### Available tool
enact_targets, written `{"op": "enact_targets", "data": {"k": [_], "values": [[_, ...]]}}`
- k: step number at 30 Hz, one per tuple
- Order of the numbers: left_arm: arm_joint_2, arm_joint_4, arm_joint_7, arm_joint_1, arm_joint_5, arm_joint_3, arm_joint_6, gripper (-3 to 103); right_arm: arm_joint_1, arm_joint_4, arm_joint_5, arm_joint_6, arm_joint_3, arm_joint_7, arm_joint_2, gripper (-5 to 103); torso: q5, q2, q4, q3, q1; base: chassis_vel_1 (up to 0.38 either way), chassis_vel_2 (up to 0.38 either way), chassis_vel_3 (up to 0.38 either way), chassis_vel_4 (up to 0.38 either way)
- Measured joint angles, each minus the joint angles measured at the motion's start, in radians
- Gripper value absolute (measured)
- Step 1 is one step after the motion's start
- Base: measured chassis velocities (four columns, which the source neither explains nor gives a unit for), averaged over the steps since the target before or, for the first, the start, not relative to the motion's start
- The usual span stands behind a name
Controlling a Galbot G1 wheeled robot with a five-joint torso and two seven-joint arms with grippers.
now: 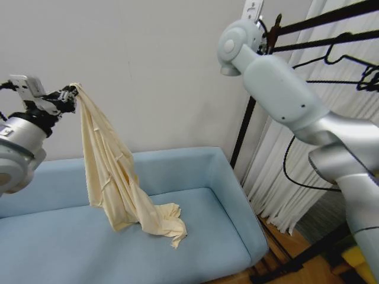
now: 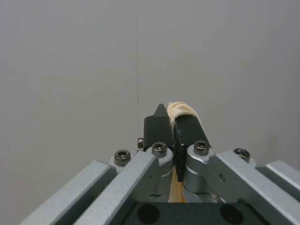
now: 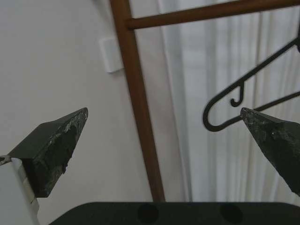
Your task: Pick up the clothes from the sofa and hang them on the clothes hanger.
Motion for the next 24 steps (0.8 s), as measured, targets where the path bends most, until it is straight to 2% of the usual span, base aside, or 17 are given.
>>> {"op": "enact_targets", "data": {"k": [4, 5, 8, 13, 19, 24], "values": [[-0.006, -0.001, 0.007, 0.013, -0.009, -0.020, -0.003, 1, 0.030, -0.269, -0.193, 0.027, 0.079, -0.062, 0.094, 100, 0.0001, 0.000, 0.0000, 0.000, 0.000, 0.000, 0.000, 0.000, 0.000], [-0.006, -0.001, 0.007, 0.013, -0.009, -0.020, -0.003, 1, 0.030, -0.269, -0.193, 0.027, 0.079, -0.062, 0.094, 100, 0.0001, 0.000, 0.0000, 0.000, 0.000, 0.000, 0.000, 0.000, 0.000], [-0.010, 0.002, 0.013, 0.014, -0.011, -0.022, -0.004, 1, 0.055, -0.391, -0.291, 0.040, 0.149, -0.120, 0.146, 100, -0.0003, 0.000, 0.0002, 0.000, 0.000, 0.000, 0.000, 0.000, 0.000], [-0.028, 0.000, 0.015, 0.006, -0.011, -0.013, -0.004, 1, 0.062, -0.437, -0.315, 0.042, 0.159, -0.151, 0.154, 100, -0.0002, 0.000, 0.0004, 0.000, 0.000, 0.000, 0.000, 0.000, 0.000], [-0.058, -0.018, 0.015, 0.026, -0.008, -0.013, -0.002, 1, 0.058, -0.443, -0.304, 0.035, 0.131, -0.154, 0.107, 100, 0.0003, 0.000, -0.0004, 0.000, 0.000, 0.000, 0.000, 0.000, 0.000], [-0.078, -0.029, 0.013, 0.037, 0.000, -0.015, 0.000, 1, 0.055, -0.451, -0.302, 0.034, 0.128, -0.161, 0.087, 100, 0.0001, 0.000, -0.0001, 0.000, 0.000, 0.000, 0.000, 0.000, 0.000]]}}
